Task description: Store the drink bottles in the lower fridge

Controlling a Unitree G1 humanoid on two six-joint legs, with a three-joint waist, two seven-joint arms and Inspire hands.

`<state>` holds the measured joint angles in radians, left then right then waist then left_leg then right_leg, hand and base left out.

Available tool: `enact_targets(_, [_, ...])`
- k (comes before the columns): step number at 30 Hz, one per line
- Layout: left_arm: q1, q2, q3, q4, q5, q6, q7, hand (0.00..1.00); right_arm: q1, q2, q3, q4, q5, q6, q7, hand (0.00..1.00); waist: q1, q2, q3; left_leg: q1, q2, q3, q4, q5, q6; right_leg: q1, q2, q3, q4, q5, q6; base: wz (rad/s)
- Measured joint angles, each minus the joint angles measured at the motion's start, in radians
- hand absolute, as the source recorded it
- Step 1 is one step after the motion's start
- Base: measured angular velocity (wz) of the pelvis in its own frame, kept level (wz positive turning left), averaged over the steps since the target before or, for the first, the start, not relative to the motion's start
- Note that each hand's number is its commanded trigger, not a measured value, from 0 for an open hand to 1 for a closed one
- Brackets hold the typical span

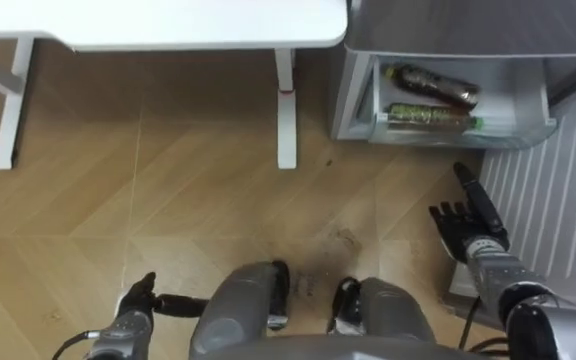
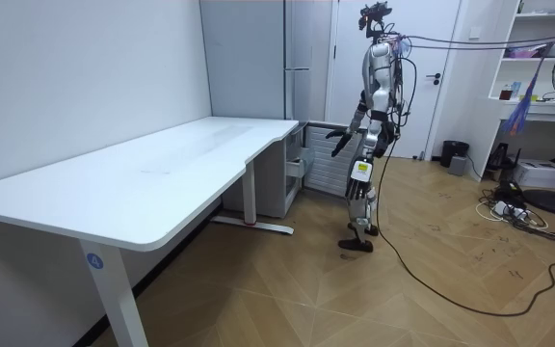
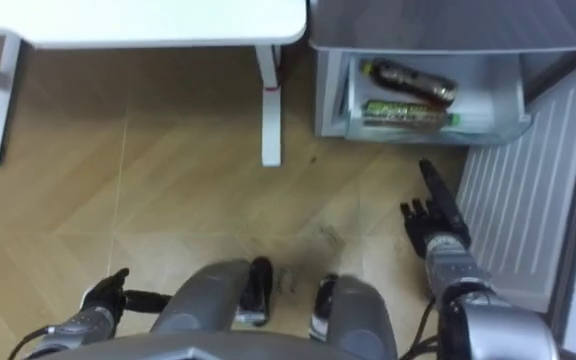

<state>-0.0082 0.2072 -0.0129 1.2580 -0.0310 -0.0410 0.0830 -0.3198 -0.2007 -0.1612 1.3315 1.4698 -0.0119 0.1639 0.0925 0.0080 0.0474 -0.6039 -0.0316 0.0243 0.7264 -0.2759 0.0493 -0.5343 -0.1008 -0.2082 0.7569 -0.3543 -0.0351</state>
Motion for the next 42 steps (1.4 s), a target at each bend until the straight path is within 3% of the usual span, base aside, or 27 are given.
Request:
enact_targets(2, [-0.003, 0.037, -0.027, 0.001, -0.016, 0.012, 0.002, 0.00, -0.041, -0.042, 0.003, 0.001, 0.044, 0.002, 0.003, 0.00, 0.023, -0.005, -0.0007, -0.105, -0.001, 0.000, 0.084, -0.012, -0.006, -0.108, -0.006, 0.010, 0.095, -0.025, -0.005, 0.03])
enact_targets(6, [-0.007, 0.057, -0.062, 0.001, -0.019, 0.019, 0.013, 0.00, -0.088, -0.120, 0.018, 0.001, 0.094, 0.002, 0.022, 0.00, 0.058, -0.013, -0.0022, -0.232, -0.001, 0.006, 0.156, -0.006, -0.009, -0.238, -0.025, 0.008, 0.182, -0.030, -0.020, 0.04])
enact_targets(8, [-0.007, 0.071, -0.077, -0.001, -0.050, 0.022, 0.014, 0.00, -0.152, -0.160, 0.020, -0.002, 0.108, 0.003, 0.027, 0.00, 0.063, -0.032, 0.0024, -0.317, -0.002, 0.012, 0.198, 0.000, -0.010, -0.329, -0.039, 0.013, 0.242, -0.036, -0.029, 0.06])
enact_targets(10, [-0.014, 0.081, -0.087, 0.005, -0.088, 0.022, 0.014, 0.00, -0.198, -0.184, 0.020, -0.003, 0.136, 0.001, 0.029, 0.00, 0.071, -0.042, 0.0031, -0.376, -0.001, 0.009, 0.239, -0.001, -0.011, -0.385, -0.039, 0.011, 0.283, -0.040, -0.037, 0.03])
enact_targets(16, [-0.030, 0.086, -0.111, -0.003, -0.134, 0.021, 0.013, 0.00, -0.282, -0.251, 0.021, -0.071, 0.179, -0.014, 0.035, 0.00, 0.088, -0.045, 0.0022, -0.544, -0.003, -0.002, 0.324, 0.000, -0.012, -0.545, -0.055, 0.001, 0.373, -0.048, -0.052, 0.07])
enact_targets(21, [-0.027, 0.113, -0.131, -0.003, -0.163, 0.018, 0.012, 0.00, -0.330, -0.259, 0.021, -0.092, 0.184, -0.030, 0.035, 0.00, 0.096, -0.045, 0.0017, -0.607, -0.002, -0.002, 0.347, 0.003, -0.016, -0.600, -0.065, -0.010, 0.395, -0.051, -0.058, 0.06])
enact_targets(28, [-0.021, 0.120, -0.129, -0.012, -0.199, 0.005, 0.013, 0.00, -0.324, -0.260, 0.019, -0.106, 0.184, -0.060, -0.001, 0.00, 0.091, -0.043, 0.0013, -0.632, -0.017, 0.006, 0.350, 0.001, -0.006, -0.634, -0.074, 0.009, 0.409, -0.053, -0.042, -0.01])
enact_targets(33, [0.022, 0.137, -0.129, -0.032, -0.250, -0.002, 0.014, 0.00, -0.324, -0.261, 0.021, -0.135, 0.191, -0.062, -0.041, 0.00, 0.093, -0.042, 0.0006, -0.628, -0.018, 0.010, 0.347, -0.001, -0.001, -0.638, -0.083, 0.017, 0.412, -0.054, -0.040, -0.01])
enact_targets(37, [0.062, 0.143, -0.129, -0.066, -0.249, 0.000, 0.014, 0.00, -0.325, -0.272, 0.022, -0.145, 0.191, -0.062, -0.067, 0.00, 0.091, -0.042, 0.0006, -0.625, -0.047, 0.002, 0.342, -0.001, -0.002, -0.644, -0.109, 0.019, 0.428, -0.058, -0.043, 0.07])
enact_targets(42, [0.095, 0.163, -0.121, -0.115, -0.243, 0.016, 0.013, 0.00, -0.329, -0.273, 0.045, -0.216, 0.194, -0.063, -0.098, 0.00, 0.095, -0.042, 0.0006, -0.623, -0.048, -0.003, 0.340, 0.003, -0.008, -0.647, -0.112, 0.015, 0.428, -0.058, -0.044, -0.07])
